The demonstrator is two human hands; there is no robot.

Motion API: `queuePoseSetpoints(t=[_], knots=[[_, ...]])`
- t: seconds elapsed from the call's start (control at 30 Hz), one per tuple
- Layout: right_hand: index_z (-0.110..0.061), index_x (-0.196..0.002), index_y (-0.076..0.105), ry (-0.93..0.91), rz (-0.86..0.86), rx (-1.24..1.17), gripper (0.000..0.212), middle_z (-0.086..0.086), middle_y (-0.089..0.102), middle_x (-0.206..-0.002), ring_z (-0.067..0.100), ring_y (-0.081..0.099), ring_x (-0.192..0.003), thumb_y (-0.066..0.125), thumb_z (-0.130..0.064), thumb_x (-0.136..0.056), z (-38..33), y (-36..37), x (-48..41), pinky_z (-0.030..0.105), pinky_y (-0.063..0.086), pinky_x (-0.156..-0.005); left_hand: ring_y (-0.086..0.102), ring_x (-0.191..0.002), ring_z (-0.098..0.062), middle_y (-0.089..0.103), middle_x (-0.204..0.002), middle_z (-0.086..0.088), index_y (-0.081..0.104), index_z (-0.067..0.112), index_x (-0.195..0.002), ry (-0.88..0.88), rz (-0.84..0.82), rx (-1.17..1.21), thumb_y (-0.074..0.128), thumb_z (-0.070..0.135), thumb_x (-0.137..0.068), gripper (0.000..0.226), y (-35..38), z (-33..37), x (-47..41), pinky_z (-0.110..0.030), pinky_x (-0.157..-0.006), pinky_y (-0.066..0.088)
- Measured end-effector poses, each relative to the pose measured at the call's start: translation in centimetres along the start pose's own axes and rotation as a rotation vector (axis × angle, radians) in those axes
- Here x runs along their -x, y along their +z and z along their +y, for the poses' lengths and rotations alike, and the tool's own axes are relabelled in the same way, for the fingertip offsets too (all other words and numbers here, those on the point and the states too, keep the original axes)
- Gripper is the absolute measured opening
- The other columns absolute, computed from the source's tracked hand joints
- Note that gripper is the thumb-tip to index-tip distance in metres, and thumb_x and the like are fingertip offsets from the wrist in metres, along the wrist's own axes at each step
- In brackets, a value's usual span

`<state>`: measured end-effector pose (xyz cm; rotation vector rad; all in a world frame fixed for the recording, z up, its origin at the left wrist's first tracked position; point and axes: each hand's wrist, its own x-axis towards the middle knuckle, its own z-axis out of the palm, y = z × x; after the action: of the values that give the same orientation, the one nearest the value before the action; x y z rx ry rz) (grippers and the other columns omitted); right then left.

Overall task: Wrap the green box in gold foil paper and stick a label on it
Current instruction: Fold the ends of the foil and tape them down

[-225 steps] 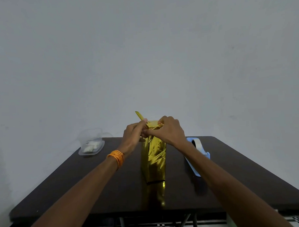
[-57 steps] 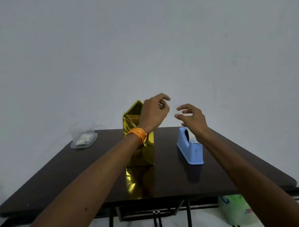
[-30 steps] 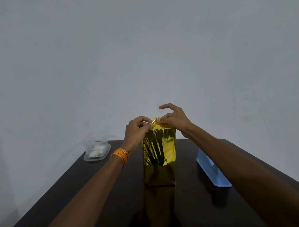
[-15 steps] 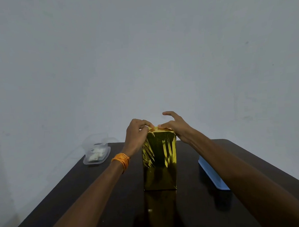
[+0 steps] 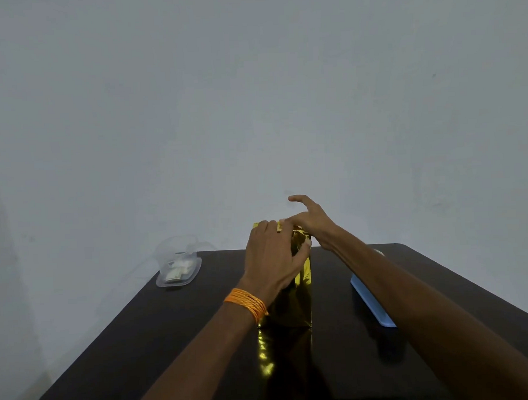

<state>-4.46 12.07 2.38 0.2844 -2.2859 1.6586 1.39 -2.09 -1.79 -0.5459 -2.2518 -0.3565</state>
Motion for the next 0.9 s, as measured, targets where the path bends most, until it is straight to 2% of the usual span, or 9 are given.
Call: queuePoseSetpoints(t=[0.13,0.2,0.3,0.43,0.57,0.7,0.77,0.83,0.9], knots=[[-0.021,-0.137,0.049,-0.014,0.045,0.012,0.058,-0.012,0.055,-0.094,0.008,0.058,-0.082,0.075,-0.011,-0.087,0.0,0.1,0.2,0.016,0.047,-0.066,0.049,-0.115,-0.022,0.06,-0.118,-0.004,0.048,0.025,-0.134,-0.034,-0.027,-0.01,0.039,0.065,-0.091,0.06,0.1,0.3,-0.3,-0.036,-0.102,0.038],[-0.024,-0.134,0.052,-0.017,0.057,0.022,0.055,-0.009,0.058,-0.106,0.01,0.06,-0.092,0.076,-0.017,-0.086,0.2,0.2,0.1,0.019,0.048,-0.072,0.047,-0.118,-0.023,0.058,-0.122,-0.005,0.046,0.025,-0.137,-0.041,-0.044,-0.016,0.04,0.067,-0.089,0.064,0.2,0.3,-0.4,-0.037,-0.103,0.036],[-0.027,-0.12,0.06,-0.016,0.138,0.027,0.036,0.0,0.06,-0.125,0.02,0.063,-0.104,0.075,-0.032,-0.087,0.2,0.0,-0.3,0.036,0.056,-0.085,0.044,-0.123,-0.026,0.055,-0.129,-0.008,0.046,0.023,-0.139,-0.048,-0.085,-0.044,0.035,0.072,-0.085,0.073,0.2,-0.1,-0.4,-0.04,-0.106,0.035],[-0.015,-0.102,0.067,-0.086,0.307,0.008,0.017,0.003,0.068,-0.103,0.018,0.067,-0.09,0.068,-0.029,-0.093,-1.5,-1.2,0.0,0.03,0.059,-0.072,0.042,-0.122,-0.026,0.053,-0.131,-0.009,0.045,0.024,-0.14,-0.047,-0.115,-0.072,0.03,0.079,-0.082,0.081,0.1,-0.3,-0.3,-0.041,-0.104,0.035],[-0.013,-0.09,0.072,-0.15,0.203,0.172,0.01,0.001,0.074,-0.082,0.012,0.068,-0.074,0.071,-0.023,-0.091,-3.0,-2.3,0.0,0.023,0.052,-0.066,0.04,-0.125,-0.026,0.05,-0.135,-0.009,0.042,0.025,-0.143,-0.038,-0.129,-0.1,0.036,0.078,-0.085,0.079,0.2,-0.3,-0.3,-0.041,-0.106,0.033],[-0.015,-0.09,0.074,-0.201,-0.018,0.364,0.004,0.0,0.076,-0.084,0.008,0.069,-0.078,0.073,-0.018,-0.088,-4.1,-2.9,-0.2,0.027,0.046,-0.073,0.039,-0.127,-0.027,0.048,-0.137,-0.01,0.04,0.025,-0.144,-0.024,-0.143,-0.101,0.037,0.078,-0.085,0.08,0.2,-0.2,-0.2,-0.042,-0.107,0.033],[-0.02,-0.104,0.071,-0.211,-0.151,0.437,0.017,0.001,0.076,-0.085,0.008,0.069,-0.078,0.074,-0.018,-0.087,-4.7,-3.1,-0.4,0.027,0.047,-0.074,0.039,-0.127,-0.028,0.048,-0.137,-0.011,0.04,0.024,-0.144,-0.019,-0.14,-0.099,0.038,0.078,-0.084,0.08,0.2,-0.3,-0.2,-0.043,-0.107,0.032],[-0.028,-0.129,0.058,-0.202,-0.274,0.501,0.047,0.001,0.076,-0.08,0.008,0.069,-0.079,0.077,-0.019,-0.087,-5.1,-3.0,-0.5,0.023,0.047,-0.076,0.039,-0.127,-0.027,0.048,-0.137,-0.011,0.039,0.025,-0.145,-0.017,-0.137,-0.096,0.038,0.078,-0.084,0.081,0.2,-0.3,-0.1,-0.043,-0.108,0.032],[-0.028,-0.14,0.049,-0.241,-0.291,0.523,0.06,0.0,0.076,-0.079,0.009,0.071,-0.086,0.076,-0.02,-0.087,-5.3,-2.8,-0.8,0.026,0.046,-0.091,0.038,-0.127,-0.027,0.047,-0.138,-0.011,0.038,0.024,-0.145,-0.016,-0.144,-0.099,0.038,0.078,-0.084,0.081,0.2,-0.3,-0.2,-0.043,-0.108,0.031]])
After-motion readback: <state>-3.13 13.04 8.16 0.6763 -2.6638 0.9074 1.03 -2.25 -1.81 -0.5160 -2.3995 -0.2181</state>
